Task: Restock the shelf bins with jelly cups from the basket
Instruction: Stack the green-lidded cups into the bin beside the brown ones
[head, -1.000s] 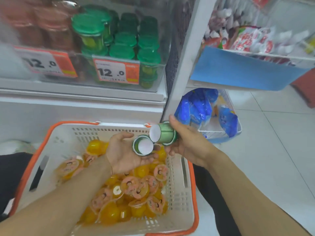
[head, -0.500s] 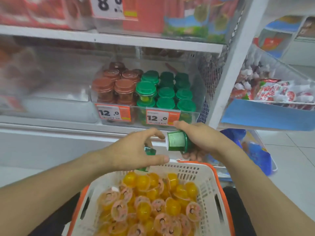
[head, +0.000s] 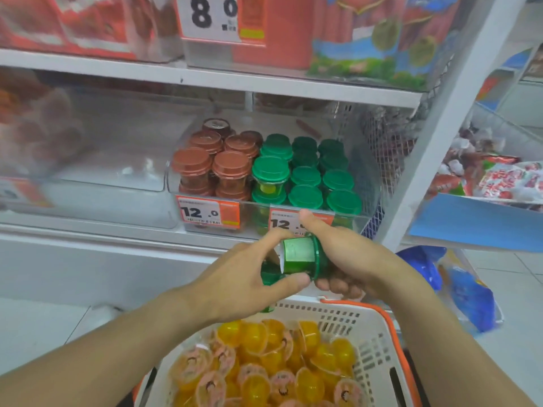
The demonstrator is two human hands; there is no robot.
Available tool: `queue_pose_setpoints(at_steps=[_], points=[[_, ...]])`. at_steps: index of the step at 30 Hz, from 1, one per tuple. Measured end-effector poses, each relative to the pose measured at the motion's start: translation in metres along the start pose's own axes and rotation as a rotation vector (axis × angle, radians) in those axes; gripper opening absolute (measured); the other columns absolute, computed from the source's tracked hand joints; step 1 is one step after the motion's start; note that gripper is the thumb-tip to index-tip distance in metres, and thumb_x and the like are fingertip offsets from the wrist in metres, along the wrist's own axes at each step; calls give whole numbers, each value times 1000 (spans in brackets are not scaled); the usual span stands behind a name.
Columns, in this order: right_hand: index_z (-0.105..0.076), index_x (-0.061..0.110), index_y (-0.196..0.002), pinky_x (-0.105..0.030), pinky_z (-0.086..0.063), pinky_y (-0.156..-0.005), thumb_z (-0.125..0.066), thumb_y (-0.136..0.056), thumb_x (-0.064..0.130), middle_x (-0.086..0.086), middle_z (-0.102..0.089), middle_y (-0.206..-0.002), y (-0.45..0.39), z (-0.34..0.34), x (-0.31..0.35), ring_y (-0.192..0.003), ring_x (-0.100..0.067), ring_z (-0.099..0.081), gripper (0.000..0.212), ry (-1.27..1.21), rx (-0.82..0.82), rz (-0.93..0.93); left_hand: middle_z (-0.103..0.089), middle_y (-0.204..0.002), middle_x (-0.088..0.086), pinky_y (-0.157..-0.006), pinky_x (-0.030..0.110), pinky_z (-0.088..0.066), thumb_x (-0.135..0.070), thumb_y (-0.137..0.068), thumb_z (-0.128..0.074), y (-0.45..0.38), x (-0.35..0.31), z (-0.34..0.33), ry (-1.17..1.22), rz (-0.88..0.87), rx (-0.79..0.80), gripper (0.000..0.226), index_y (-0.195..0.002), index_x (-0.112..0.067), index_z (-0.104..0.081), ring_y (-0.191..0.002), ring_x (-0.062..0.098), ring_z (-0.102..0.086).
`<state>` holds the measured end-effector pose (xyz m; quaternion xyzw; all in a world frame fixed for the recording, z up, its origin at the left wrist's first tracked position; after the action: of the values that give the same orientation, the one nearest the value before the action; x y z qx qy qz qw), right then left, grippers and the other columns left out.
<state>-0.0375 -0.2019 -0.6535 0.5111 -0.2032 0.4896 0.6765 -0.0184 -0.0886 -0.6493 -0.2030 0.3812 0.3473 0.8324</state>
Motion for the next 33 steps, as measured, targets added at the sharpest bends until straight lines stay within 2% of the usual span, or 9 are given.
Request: queue_pose_setpoints(at_steps=[5,8,11,15,21,24,26,30,33], points=[[-61,22,-115,-24,-41,-40,-34,-86,75,-19,-72,-73,6,11,22,-48,-22,-62,66,-137,19,188,-73,-87,8,-55,35,-47,-69,-81,-63,-3,16,4,563,229,-7,41,-117,-51,-57,-71,25,-66],[-61,24,-120,-36,-57,-57,-62,-78,60,-10,-74,-88,8,34,37,-73,-20,-72,55,-168,-152,368,-67,-87,17,-40,18,-30,-66,-81,-58,-2,12,-9,963,333,89,48,-125,-45,-59,-63,26,-55],[-67,19,-116,-33,-60,-67,-73,-74,38,-5,-74,-93,14,42,48,-80,-12,-71,46,-264,-227,541,-64,-86,18,-35,19,-24,-67,-83,-55,-3,3,-14,1114,318,149,53,-123,-34,-64,-63,28,-57],[-71,14,-107,-30,-59,-68,-75,-73,31,-7,-76,-97,20,45,55,-84,-16,-72,38,-320,-298,635,-64,-86,18,-32,17,-31,-68,-82,-54,-8,-5,-16,1154,284,171,52,-116,-32,-70,-65,27,-55],[-57,17,-101,-8,-49,-70,-58,-93,0,3,-57,-87,36,61,56,-62,13,-60,20,-456,-507,658,-64,-85,23,-34,18,-29,-72,-84,-52,-9,1,-18,1136,322,159,66,-123,-19,-61,-61,28,-58],[-68,22,-96,-20,-56,-84,-73,-87,14,2,-71,-101,34,97,48,-90,1,-68,14,-325,-738,690,-64,-83,23,-34,17,-32,-66,-84,-51,-9,9,-18,1108,367,116,62,-119,-15,-64,-58,28,-58],[-69,19,-103,-17,-55,-80,-77,-86,18,1,-72,-108,24,109,41,-98,-5,-69,19,-246,-821,660,-66,-83,22,-39,20,-34,-64,-84,-52,-9,15,-21,1066,403,112,59,-116,-16,-66,-60,28,-58],[-70,26,-102,-34,-61,-72,-74,-87,26,7,-68,-120,5,100,57,-75,-13,-72,16,-25,-804,668,-68,-85,19,-37,20,-29,-64,-81,-53,-7,22,-28,1003,453,115,60,-116,-16,-66,-61,28,-58],[-73,30,-100,-33,-61,-73,-74,-85,30,5,-63,-134,-4,91,65,-68,-9,-71,15,115,-796,659,-67,-84,21,-35,19,-27,-62,-78,-55,-7,25,-26,1032,463,55,66,-117,-10,-64,-56,27,-56]])
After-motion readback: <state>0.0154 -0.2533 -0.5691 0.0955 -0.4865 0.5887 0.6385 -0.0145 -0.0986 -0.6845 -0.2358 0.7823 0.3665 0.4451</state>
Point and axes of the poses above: each hand's wrist, its own y-axis away from the middle knuckle, its own z-axis out of the back of the hand, x = y × z, the point moved 10 cm from there along -y, towards the middle knuckle
